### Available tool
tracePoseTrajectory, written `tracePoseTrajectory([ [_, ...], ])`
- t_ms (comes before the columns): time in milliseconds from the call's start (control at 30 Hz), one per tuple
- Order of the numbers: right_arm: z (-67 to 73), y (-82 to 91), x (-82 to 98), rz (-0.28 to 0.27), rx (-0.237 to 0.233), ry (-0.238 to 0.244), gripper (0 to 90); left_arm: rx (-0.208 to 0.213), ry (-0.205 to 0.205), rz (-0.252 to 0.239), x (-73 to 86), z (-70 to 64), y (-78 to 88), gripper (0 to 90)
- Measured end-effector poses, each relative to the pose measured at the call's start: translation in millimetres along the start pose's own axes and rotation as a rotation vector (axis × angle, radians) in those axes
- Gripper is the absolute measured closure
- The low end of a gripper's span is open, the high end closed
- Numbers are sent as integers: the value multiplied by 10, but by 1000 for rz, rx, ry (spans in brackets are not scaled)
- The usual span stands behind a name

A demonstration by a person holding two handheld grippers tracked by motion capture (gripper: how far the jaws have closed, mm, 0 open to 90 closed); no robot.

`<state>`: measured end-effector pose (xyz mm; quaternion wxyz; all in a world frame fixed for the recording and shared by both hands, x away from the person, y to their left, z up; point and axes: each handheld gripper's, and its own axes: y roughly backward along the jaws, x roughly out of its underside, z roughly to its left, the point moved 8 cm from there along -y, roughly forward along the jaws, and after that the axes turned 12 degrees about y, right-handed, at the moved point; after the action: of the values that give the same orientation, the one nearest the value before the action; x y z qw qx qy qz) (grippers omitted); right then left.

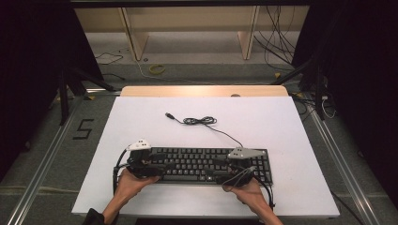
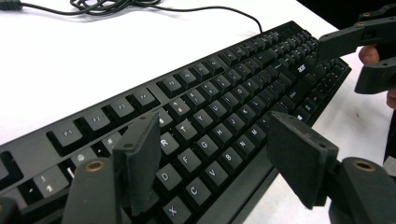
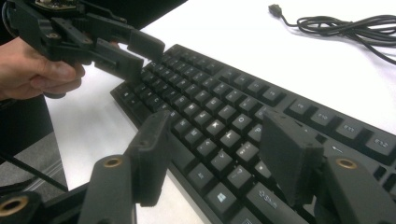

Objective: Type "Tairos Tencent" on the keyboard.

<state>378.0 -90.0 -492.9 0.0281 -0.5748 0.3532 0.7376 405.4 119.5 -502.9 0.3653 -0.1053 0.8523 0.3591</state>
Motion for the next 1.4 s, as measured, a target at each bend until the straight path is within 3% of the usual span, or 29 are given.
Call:
tracePoseTrajectory([
  [333,-18,90,60,-2,16,4,391,-2,1,26,-83,25,-113,447],
  [500,-24,129,83,-10,30,9,387,-13,0,52,-98,39,-192,553],
  [567,-25,148,84,-15,34,8,386,-13,-21,65,-94,19,-228,605],
  [1000,-18,223,133,-22,44,13,380,-79,-47,135,-42,69,-356,857],
  [1400,-4,253,158,-21,45,11,376,-106,-63,158,-26,106,-425,891],
])
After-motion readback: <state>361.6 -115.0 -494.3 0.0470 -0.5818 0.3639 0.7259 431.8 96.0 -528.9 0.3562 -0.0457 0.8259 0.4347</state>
